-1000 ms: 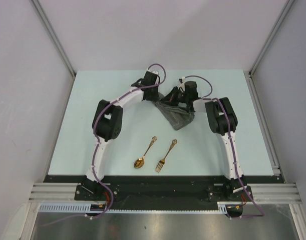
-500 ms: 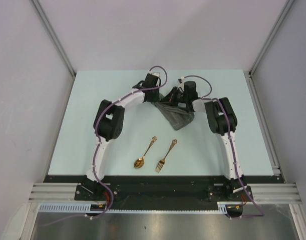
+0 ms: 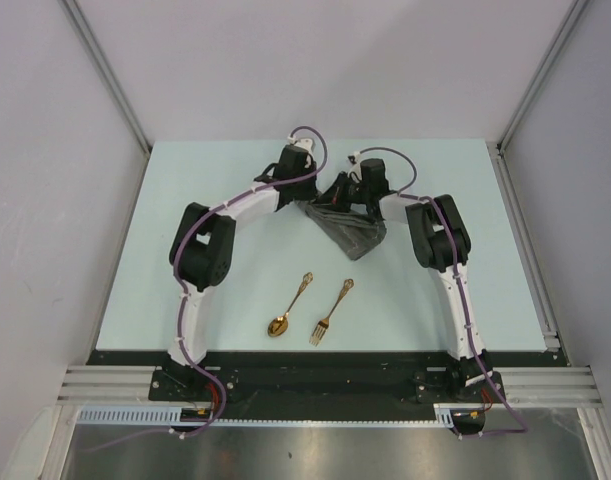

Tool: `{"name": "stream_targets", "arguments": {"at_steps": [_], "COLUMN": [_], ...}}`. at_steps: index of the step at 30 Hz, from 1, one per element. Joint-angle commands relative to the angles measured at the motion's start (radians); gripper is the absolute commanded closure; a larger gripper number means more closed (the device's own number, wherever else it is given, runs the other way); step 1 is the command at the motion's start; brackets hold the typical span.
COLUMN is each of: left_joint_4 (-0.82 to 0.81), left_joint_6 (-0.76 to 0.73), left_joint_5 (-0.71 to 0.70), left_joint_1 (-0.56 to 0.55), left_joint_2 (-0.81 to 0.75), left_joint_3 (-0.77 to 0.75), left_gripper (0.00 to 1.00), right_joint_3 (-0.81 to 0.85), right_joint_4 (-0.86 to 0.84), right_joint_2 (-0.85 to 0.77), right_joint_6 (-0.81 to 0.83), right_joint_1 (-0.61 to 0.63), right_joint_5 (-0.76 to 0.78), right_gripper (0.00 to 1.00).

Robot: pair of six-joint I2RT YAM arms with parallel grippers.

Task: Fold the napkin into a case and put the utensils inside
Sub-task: Stuff the top corner of the smaller-rectangle-folded napkin into the folded napkin.

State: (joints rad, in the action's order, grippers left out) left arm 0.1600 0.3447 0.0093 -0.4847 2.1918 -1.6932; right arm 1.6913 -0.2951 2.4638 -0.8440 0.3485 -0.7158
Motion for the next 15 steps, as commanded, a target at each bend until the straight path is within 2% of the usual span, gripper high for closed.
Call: {"name": "stream_targets", "arguments": {"at_steps": [1,6,10,11,12,14,15], "left_joint_4": [-0.054,0.021,0.021,-0.014,-0.022,-0.001,0.028], "left_joint_6": [0.051,0.047,0.071,0.089,0.094,0.079,0.071], "left_joint_5": [0.049,0.015,0.056,0.069,0.067,0.052,0.046], "left_joint_1": [0.006,0.009,0.034,0.038,0.041,0.043,0.043], "left_joint_2": [-0.046,-0.041,-0.056,-0.064,-0.07,-0.061,-0.049], "left_joint_3": [0.02,-0.006,0.03,0.047,0.061,0.06,0.04], "left_gripper": [1.0,1.0,0.82,0.71,0.66,0.58,0.58], "right_joint_3": [0.057,0.048,0.056,0.06,0.061,0.053,0.051], "right_joint_4": [0.011,0.034,0.045,0.054,0.054,0.05,0.051], "right_joint_2": [-0.003,-0.011,-0.014,-0.009,-0.011,-0.015,-0.016], "right_joint_6": [0.006,0.023,0.034,0.03,0.026,0.029,0.029], "right_joint_1": [0.012,0.009,0.001,0.001,0.003,0.003,0.003], "right_joint_5": [-0.03,-0.007,-0.005,-0.007,-0.007,-0.002,-0.002], "right_gripper": [1.0,1.0,1.0,1.0,1.0,1.0,1.0]}}
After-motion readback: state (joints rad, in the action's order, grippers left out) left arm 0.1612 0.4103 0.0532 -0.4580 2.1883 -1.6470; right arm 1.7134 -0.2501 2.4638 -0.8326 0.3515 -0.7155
